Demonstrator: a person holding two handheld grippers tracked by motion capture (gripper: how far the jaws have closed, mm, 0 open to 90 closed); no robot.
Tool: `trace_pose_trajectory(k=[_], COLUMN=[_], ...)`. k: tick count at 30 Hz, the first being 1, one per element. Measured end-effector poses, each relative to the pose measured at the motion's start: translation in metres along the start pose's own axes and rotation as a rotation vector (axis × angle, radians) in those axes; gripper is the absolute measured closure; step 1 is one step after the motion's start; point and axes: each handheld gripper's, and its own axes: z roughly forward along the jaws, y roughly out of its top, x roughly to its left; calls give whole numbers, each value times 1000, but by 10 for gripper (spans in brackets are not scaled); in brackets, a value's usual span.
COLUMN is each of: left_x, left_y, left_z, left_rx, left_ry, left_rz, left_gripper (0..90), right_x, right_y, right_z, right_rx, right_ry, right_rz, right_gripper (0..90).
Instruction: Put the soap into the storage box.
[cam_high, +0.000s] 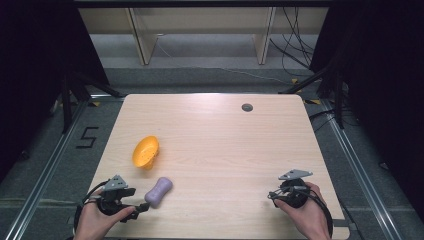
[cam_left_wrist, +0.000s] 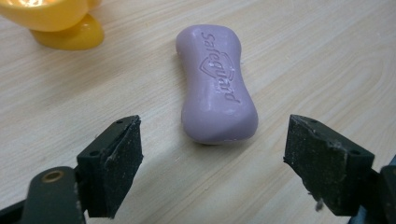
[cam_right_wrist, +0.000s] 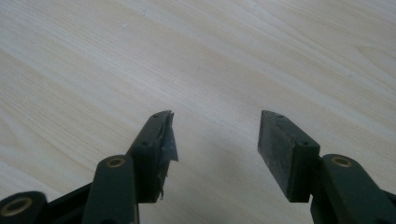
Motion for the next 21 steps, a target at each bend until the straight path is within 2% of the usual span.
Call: trace_pose_trajectory(k=[1,2,3,4,7,8,10,11,12,13,15,16,18,19,21], left_x=[0,0,0,-1,-2,-4,-5,-9,-9,-10,-14,-15,-16,-16,-16], left_y=[0,2,5,8,13,15,18,24,24,28,40,45,51,58,62], left_z=[0,-1,-1,-2,-1,0,0,1,1,0,3,4,7,9,11], left_rx=[0,15,20,39,72,110,120,148,148,170,204,223,226,253,253], left_ry=[0,14,8,13,-11,-11,-9,-10,-10,-16,-1,-6,-2,-5,8], left_rz=[0,14,35,35,21,12,26,11,11,14,46,63,65,78,68], left_gripper=[178,171,171,160,164,196,202,237,251,251,313,323,321,310,306], right_x=[0,-1,-1,-1,0,0,0,0,0,0,1,0,0,0,0], right_y=[0,-1,-1,-1,0,0,0,1,1,0,0,0,0,0,0], right_z=[0,0,0,0,0,0,0,0,0,0,0,0,0,0,1], right_rx=[0,-3,-3,-2,-3,-1,-5,-5,-5,-2,0,-3,-4,2,3], right_ry=[0,2,2,1,4,5,1,0,0,0,-1,0,0,0,1], right_rz=[0,1,1,2,0,-4,-11,-10,-10,-9,-5,-8,-7,-3,-4], right_gripper=[454,454,454,454,454,454,454,454,454,454,454,454,454,454,454])
